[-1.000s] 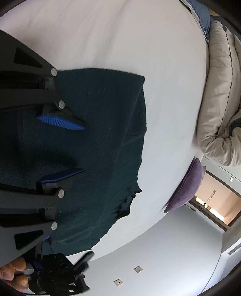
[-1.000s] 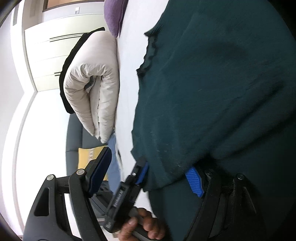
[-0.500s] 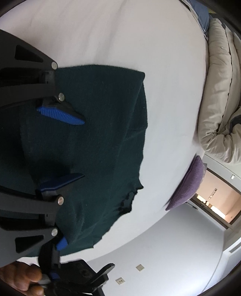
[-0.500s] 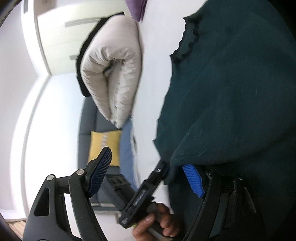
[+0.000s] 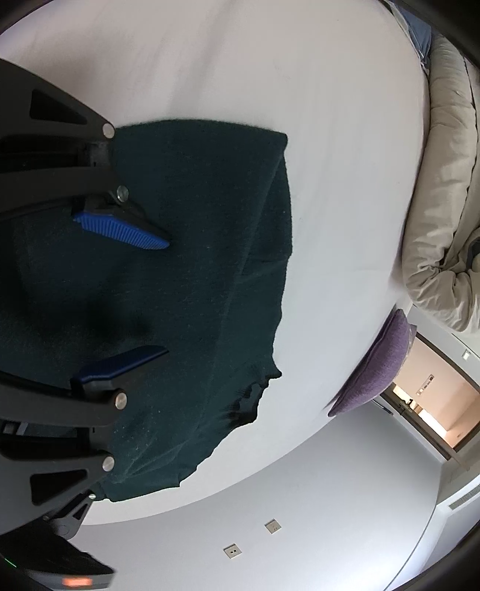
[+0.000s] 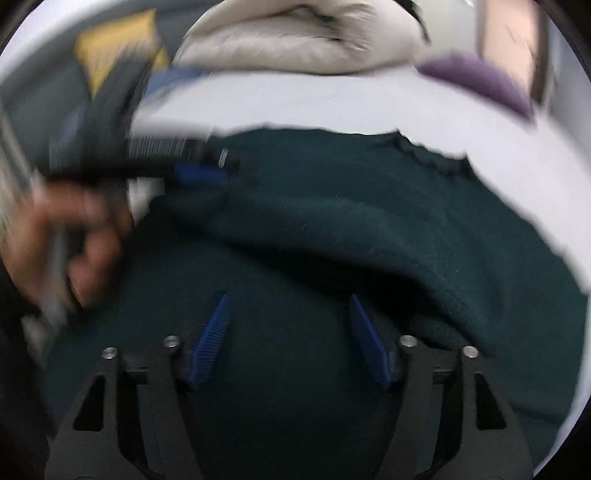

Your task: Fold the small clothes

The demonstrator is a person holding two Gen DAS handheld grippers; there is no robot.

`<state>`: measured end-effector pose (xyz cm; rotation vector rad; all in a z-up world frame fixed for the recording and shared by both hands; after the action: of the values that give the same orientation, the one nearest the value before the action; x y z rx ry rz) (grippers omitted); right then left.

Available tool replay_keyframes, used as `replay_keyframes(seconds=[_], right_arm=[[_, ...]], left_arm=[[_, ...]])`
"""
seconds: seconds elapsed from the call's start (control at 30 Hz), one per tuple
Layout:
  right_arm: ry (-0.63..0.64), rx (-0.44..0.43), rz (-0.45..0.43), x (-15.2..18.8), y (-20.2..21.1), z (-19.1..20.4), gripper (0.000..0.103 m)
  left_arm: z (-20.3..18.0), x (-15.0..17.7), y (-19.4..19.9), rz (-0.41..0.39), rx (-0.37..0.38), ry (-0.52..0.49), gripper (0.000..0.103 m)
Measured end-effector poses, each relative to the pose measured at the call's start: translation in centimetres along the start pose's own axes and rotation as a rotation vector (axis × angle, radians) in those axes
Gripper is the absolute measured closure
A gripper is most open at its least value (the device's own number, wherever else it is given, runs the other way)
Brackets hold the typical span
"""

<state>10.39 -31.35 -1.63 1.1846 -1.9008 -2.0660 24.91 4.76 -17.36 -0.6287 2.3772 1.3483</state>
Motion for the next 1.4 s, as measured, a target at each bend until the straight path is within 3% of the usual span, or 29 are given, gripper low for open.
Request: replay_keyframes(seconds=[0.07,0.33,0.4,0.57,0.73,0.93,1.07,1.13,1.2,1.23,1.27,1.33,1.4], right_arm=[[0.104,0.074,0.004,0.0,-0.7,1.1,0.055],[0.341,0.296,-0.029,-2.1,-2.8,4.2,0.063],[0.392,0.326,-0.030,-2.4,-3.4,4.8,0.071],[0.395,0.347,-0.029,-2.9,-4.5,6.6,0.095],[0.323,0.292,-0.090,-4.1,-3.3,8.3,0.097],[0.343,0.223,-0.082,-4.0,-4.2,10.8,0.103],[0.153,0.081,-0.118,-3.2,-0.4,9.4,0.099],[-0.025,0.032,-0.152,-2.6,2.4,5.6,0.094],[-0.241,0.013,-0.164,-1.3,4.1,-0.1,0.073],[-0.352,0.025,-0.168,-0.3,4.7,-3.3,0.046],[-0.447,0.036,-0.183,0.5,5.1,-6.4,0.034],[-0.612,0.024,-0.214,2.0,5.7,-11.8,0.034],[-0.741,-0.009,-0.190,3.0,4.8,-15.7,0.037]], left_arm=[[-0.1,-0.1,0.0,0.001,-0.002,0.001,0.044],[0.5,-0.4,0.1,0.019,0.060,0.034,0.043],[0.7,-0.5,0.1,0.022,0.075,0.043,0.043],[1.0,-0.5,0.4,0.027,0.109,0.058,0.043],[1.5,-0.7,0.4,0.032,0.149,0.099,0.043],[1.6,-1.0,0.6,0.040,0.133,0.079,0.043],[1.4,-0.9,0.7,0.037,0.128,0.074,0.043],[1.4,-0.8,0.8,0.033,0.112,0.057,0.044],[1.2,-0.6,1.2,0.024,0.087,0.039,0.044],[1.0,-0.4,1.2,0.020,0.069,0.022,0.044],[0.8,-0.3,1.2,0.018,0.054,0.005,0.044],[0.4,0.1,1.1,0.013,0.019,-0.041,0.044],[0.1,0.3,0.9,0.007,-0.007,-0.067,0.044]])
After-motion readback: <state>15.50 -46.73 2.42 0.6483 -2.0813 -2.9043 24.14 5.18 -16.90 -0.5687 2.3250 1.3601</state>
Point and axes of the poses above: each gripper's, at about its wrist camera, not at the fingertips, and y roughly against the way its jaws point, z to its left, x to its underside, the point moved 5 cm from there along -y, roughly the way its jaws point, and after that the axes turned 1 degree about z, right-handed, at the moved point
